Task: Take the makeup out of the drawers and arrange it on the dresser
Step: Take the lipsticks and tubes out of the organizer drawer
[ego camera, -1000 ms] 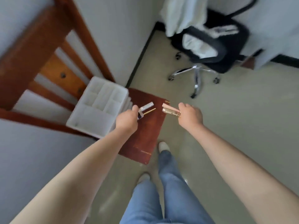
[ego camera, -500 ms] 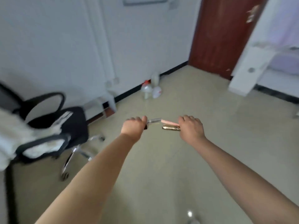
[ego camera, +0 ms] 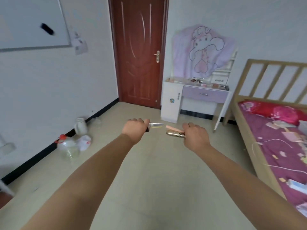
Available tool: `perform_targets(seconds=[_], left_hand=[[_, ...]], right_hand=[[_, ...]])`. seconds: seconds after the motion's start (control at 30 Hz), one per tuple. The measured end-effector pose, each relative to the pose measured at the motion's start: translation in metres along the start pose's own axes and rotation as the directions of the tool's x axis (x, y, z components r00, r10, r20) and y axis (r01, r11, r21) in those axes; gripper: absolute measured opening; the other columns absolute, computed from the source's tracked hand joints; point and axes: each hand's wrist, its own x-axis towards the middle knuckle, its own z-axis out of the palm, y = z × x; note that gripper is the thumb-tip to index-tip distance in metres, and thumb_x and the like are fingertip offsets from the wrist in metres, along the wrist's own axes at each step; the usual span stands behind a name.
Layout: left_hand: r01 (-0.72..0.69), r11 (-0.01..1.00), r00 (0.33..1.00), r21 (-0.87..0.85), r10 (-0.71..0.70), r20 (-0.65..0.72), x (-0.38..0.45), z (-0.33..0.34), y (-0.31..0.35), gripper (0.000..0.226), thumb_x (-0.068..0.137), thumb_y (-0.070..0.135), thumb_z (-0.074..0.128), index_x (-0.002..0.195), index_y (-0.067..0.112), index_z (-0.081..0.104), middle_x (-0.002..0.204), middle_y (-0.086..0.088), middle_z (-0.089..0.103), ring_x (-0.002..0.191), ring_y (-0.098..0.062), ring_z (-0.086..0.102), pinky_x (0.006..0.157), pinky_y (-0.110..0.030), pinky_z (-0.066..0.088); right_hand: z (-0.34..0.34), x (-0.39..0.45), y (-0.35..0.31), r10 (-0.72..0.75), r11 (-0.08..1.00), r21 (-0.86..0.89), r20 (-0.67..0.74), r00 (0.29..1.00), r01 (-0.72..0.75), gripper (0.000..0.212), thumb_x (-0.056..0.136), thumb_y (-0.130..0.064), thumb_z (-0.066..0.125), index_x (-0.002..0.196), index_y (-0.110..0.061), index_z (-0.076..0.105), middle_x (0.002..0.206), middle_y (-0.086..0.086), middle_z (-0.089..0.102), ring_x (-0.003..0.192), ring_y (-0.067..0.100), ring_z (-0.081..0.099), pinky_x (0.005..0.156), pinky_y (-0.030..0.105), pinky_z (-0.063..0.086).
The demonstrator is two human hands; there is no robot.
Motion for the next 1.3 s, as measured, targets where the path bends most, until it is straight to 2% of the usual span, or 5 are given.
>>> perform_targets(seconds=[0.37,0.63,0.93,1.1,1.3], left_hand=[[-0.119,0.992,0.989,0.051,0.123,-0.081,0.349,0.048,-0.026,0.045,0.081,-0.004,0.046,0.123,0.006,0.034,0.114,-0.013,0.054,0.104,-0.031,0.054,0.079,-0.035,0.042],[-0.213,0.974,0.964,0.079,0.223,-0.146,0.583,0.078,-0.026,0.043,0.081,-0.003,0.046,0.121,0.008,0.034,0.107,-0.01,0.055,0.094,-0.028,0.056,0.064,-0.031,0.031],[-0.199,0.979,0.964,0.052,0.205,-0.171,0.851,0.136,-0.008,0.05,0.082,-0.006,0.044,0.129,0.007,0.031,0.11,-0.012,0.054,0.096,-0.03,0.056,0.065,-0.032,0.035],[-0.173,0.982,0.97,0.076,0.183,-0.158,0.986,0.159,-0.029,0.046,0.081,-0.004,0.046,0.123,0.009,0.034,0.104,-0.01,0.055,0.09,-0.029,0.057,0.059,-0.032,0.033],[-0.146,0.984,0.982,0.1,0.156,-0.102,1.15,0.217,-0.043,0.039,0.083,-0.002,0.047,0.118,0.009,0.035,0.101,-0.009,0.054,0.086,-0.026,0.057,0.059,-0.03,0.032]], right_hand=[[0.041,0.291,0.118,0.201,0.98,-0.007,-0.029,0.979,-0.201,0.03,0.081,-0.006,0.048,0.11,-0.007,0.044,0.109,0.011,0.054,0.098,0.031,0.054,0.066,0.032,0.033],[0.082,0.479,0.214,0.305,0.952,0.011,-0.027,0.952,-0.305,0.029,0.08,-0.005,0.05,0.108,-0.007,0.045,0.105,0.012,0.055,0.093,0.031,0.056,0.061,0.032,0.035],[0.155,0.703,0.348,0.297,0.955,0.014,-0.039,0.954,-0.297,0.036,0.081,-0.001,0.046,0.117,-0.007,0.043,0.114,0.016,0.05,0.096,0.033,0.056,0.063,0.031,0.035],[0.179,0.832,0.416,0.298,0.954,-0.022,-0.042,0.954,-0.299,0.026,0.08,-0.002,0.048,0.106,-0.005,0.045,0.101,0.014,0.056,0.089,0.033,0.057,0.066,0.034,0.041],[0.241,0.992,0.471,0.293,0.956,0.008,-0.03,0.956,-0.292,0.023,0.08,-0.004,0.048,0.102,-0.006,0.045,0.099,0.013,0.057,0.085,0.033,0.058,0.058,0.031,0.034]])
